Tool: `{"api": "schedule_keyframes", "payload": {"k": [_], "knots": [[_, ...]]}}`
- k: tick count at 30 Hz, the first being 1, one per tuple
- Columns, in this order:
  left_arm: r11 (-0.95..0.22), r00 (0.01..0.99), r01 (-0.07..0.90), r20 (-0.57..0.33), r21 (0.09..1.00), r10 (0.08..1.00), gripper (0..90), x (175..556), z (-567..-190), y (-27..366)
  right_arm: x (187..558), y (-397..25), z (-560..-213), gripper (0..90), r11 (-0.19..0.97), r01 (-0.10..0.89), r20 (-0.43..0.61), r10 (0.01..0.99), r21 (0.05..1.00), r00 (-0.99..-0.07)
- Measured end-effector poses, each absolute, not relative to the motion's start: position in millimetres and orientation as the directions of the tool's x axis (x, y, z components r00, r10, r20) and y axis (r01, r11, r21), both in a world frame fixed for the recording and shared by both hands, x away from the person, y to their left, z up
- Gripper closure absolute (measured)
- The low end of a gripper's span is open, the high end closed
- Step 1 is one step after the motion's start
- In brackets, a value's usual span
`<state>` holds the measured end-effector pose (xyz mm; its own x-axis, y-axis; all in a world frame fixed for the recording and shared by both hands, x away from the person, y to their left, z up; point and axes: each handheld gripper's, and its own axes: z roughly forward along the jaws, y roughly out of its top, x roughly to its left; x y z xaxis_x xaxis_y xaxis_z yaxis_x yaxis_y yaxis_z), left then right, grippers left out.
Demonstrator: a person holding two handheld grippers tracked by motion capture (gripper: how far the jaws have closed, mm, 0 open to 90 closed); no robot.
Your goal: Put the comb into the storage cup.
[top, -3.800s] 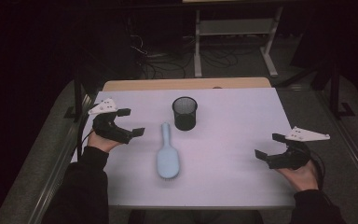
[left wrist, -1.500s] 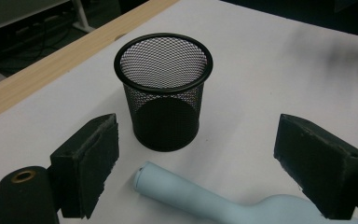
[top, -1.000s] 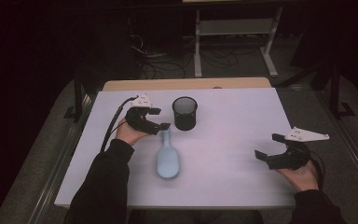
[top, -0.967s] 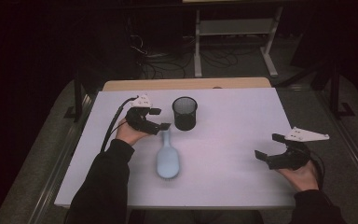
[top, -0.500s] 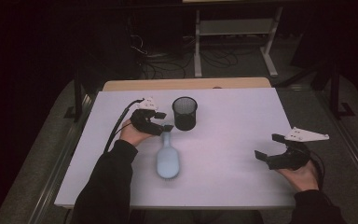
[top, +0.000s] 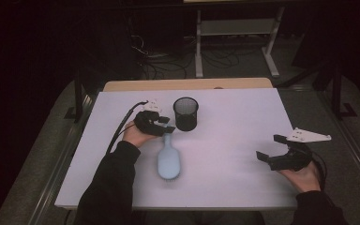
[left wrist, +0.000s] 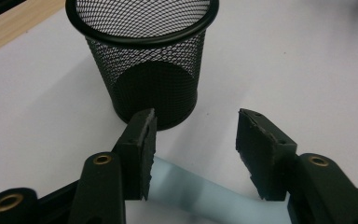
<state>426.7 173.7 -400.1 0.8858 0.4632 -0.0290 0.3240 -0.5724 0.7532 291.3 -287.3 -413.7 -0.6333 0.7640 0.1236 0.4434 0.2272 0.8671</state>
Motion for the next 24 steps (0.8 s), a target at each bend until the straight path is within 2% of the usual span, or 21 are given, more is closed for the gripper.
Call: {"api": "schedule_keyframes", "payload": {"k": [19,24], "knots": [[-0.605,0.883,0.348,-0.034,0.716,0.468,65.9,431.3,-414.6,165.9,291.5,-288.1,-414.2,0.0,0.223,0.446,0.128,0.764,0.867,-0.632],[-0.623,0.886,0.349,-0.031,0.700,0.462,72.9,431.0,-417.1,164.1,291.4,-288.0,-414.2,0.0,0.224,0.446,0.128,0.764,0.866,-0.632]]}}
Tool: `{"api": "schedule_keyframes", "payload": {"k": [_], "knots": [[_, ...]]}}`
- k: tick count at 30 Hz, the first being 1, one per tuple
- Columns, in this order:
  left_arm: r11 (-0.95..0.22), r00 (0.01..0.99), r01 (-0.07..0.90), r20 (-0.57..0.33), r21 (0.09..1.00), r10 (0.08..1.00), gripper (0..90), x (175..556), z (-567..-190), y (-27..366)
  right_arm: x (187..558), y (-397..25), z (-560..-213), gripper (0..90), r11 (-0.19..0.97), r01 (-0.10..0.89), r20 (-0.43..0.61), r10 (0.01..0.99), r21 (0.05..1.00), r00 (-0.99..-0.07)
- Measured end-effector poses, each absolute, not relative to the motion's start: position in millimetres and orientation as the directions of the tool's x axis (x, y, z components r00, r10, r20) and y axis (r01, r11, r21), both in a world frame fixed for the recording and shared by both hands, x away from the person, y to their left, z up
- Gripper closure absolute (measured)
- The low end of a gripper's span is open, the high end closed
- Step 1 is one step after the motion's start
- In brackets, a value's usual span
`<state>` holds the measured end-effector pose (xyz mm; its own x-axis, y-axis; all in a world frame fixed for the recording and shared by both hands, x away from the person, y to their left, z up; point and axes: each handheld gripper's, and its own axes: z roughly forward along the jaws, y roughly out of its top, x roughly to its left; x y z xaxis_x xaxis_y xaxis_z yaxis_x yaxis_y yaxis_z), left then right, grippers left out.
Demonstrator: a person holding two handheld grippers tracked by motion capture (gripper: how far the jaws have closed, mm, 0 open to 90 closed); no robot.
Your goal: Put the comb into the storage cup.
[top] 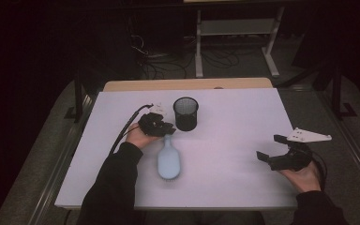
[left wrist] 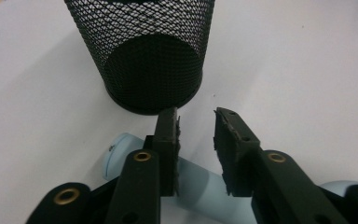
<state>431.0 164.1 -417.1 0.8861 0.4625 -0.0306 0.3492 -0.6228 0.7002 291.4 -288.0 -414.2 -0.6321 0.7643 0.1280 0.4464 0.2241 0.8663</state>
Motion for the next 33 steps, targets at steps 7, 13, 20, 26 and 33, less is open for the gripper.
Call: {"api": "schedule_keyframes", "payload": {"k": [7,13,20,26,33], "knots": [[-0.638,0.889,0.347,-0.026,0.687,0.456,80.0,431.9,-421.1,162.1,291.6,-288.1,-414.6,0.0,0.224,0.448,0.129,0.764,0.866,-0.633],[-0.647,0.892,0.345,-0.023,0.680,0.451,84.2,432.5,-424.4,159.6,291.5,-287.9,-414.7,0.0,0.226,0.449,0.130,0.763,0.864,-0.633],[-0.650,0.892,0.347,-0.023,0.676,0.452,88.1,433.0,-425.4,159.7,291.5,-288.1,-414.9,0.0,0.227,0.449,0.129,0.763,0.865,-0.634],[-0.645,0.891,0.356,-0.039,0.676,0.452,89.9,433.3,-425.6,160.6,291.5,-288.2,-414.9,0.0,0.226,0.448,0.129,0.763,0.865,-0.633],[-0.649,0.890,0.357,-0.034,0.672,0.455,90.0,433.8,-425.3,160.8,291.4,-288.2,-414.8,0.0,0.225,0.448,0.129,0.763,0.865,-0.633]]}}
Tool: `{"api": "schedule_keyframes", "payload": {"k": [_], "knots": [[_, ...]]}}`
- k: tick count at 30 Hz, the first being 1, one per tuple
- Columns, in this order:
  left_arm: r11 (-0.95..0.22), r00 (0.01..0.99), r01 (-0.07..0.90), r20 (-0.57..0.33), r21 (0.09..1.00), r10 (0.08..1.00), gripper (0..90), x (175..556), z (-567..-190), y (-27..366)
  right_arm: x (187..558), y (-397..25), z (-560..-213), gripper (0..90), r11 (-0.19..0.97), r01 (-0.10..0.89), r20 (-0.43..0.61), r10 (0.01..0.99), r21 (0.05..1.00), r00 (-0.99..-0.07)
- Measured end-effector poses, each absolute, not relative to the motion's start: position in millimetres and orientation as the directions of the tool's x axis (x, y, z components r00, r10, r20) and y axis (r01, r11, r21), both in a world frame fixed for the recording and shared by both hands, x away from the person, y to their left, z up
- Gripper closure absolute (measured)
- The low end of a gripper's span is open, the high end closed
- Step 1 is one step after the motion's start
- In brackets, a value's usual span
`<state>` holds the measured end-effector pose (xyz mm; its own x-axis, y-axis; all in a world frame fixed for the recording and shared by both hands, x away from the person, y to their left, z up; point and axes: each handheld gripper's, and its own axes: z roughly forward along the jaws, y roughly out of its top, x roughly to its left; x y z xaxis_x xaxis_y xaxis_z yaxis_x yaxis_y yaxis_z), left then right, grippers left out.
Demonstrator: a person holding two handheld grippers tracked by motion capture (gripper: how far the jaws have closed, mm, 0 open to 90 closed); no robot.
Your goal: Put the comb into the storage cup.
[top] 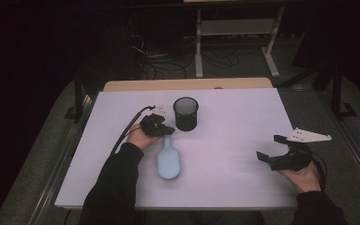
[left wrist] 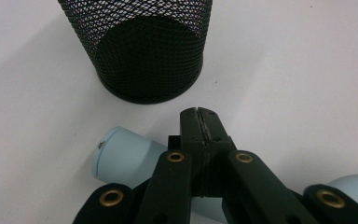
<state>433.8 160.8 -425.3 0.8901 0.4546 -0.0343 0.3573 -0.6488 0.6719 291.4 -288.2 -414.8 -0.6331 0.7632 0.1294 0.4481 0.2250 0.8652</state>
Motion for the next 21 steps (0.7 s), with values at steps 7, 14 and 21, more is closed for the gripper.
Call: {"api": "schedule_keyframes", "payload": {"k": [7,14,21], "knots": [[-0.682,0.891,0.351,-0.004,0.642,0.454,90.0,434.9,-427.8,152.9,291.5,-288.2,-414.9,0.0,0.226,0.448,0.130,0.763,0.865,-0.633],[-0.698,0.893,0.351,0.000,0.624,0.449,90.0,435.0,-428.1,152.7,291.3,-288.8,-414.9,0.0,0.225,0.448,0.130,0.763,0.865,-0.633],[-0.711,0.890,0.358,0.009,0.606,0.456,90.0,434.9,-426.9,156.8,291.3,-288.5,-414.9,0.0,0.224,0.449,0.130,0.764,0.865,-0.632]]}}
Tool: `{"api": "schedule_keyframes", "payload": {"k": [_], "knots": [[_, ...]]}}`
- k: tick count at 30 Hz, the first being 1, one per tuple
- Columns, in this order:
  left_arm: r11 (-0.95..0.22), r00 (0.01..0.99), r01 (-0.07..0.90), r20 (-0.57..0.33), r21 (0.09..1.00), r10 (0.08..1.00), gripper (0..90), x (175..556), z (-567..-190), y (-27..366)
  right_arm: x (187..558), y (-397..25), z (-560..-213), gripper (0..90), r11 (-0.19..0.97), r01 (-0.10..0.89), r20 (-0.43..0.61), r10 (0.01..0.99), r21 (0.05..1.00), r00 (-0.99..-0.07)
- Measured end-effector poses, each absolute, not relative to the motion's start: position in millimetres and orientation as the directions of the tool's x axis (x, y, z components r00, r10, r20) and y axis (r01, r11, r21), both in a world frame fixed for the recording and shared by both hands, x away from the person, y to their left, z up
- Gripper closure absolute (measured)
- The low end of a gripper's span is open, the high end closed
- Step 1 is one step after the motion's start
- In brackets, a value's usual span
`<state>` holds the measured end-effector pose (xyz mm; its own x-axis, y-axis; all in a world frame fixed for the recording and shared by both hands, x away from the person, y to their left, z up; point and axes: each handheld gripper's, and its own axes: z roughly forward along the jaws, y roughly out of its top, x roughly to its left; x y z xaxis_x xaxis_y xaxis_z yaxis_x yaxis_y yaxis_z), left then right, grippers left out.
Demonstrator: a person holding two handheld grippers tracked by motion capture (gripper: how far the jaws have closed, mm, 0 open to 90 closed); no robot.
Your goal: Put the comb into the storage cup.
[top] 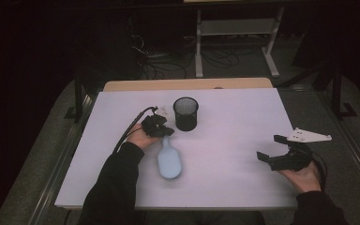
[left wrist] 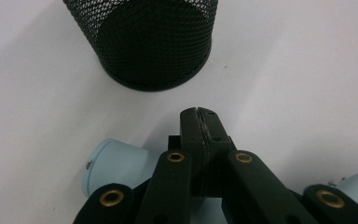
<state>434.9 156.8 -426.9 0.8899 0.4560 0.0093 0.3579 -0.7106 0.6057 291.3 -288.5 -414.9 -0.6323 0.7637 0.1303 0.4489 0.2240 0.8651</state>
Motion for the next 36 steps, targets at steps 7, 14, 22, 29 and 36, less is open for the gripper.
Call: {"api": "schedule_keyframes", "payload": {"k": [7,14,22,29,36], "knots": [[-0.721,0.891,0.360,0.012,0.592,0.454,90.0,433.5,-426.6,158.9,291.3,-288.4,-414.9,0.0,0.224,0.449,0.131,0.763,0.865,-0.633],[-0.744,0.896,0.353,0.024,0.568,0.443,90.0,429.7,-425.5,160.0,291.0,-288.5,-414.6,0.0,0.225,0.447,0.129,0.763,0.866,-0.633],[-0.743,0.890,0.366,0.024,0.561,0.456,90.0,426.0,-425.0,170.3,291.1,-288.6,-414.6,0.0,0.224,0.448,0.130,0.763,0.866,-0.633],[-0.744,0.884,0.376,0.026,0.553,0.466,90.0,421.8,-423.9,178.7,291.6,-288.3,-414.9,0.0,0.224,0.447,0.129,0.764,0.866,-0.632],[-0.750,0.884,0.378,0.030,0.542,0.467,90.0,417.1,-422.4,185.1,291.6,-288.2,-415.0,0.0,0.224,0.449,0.129,0.764,0.865,-0.632]]}}
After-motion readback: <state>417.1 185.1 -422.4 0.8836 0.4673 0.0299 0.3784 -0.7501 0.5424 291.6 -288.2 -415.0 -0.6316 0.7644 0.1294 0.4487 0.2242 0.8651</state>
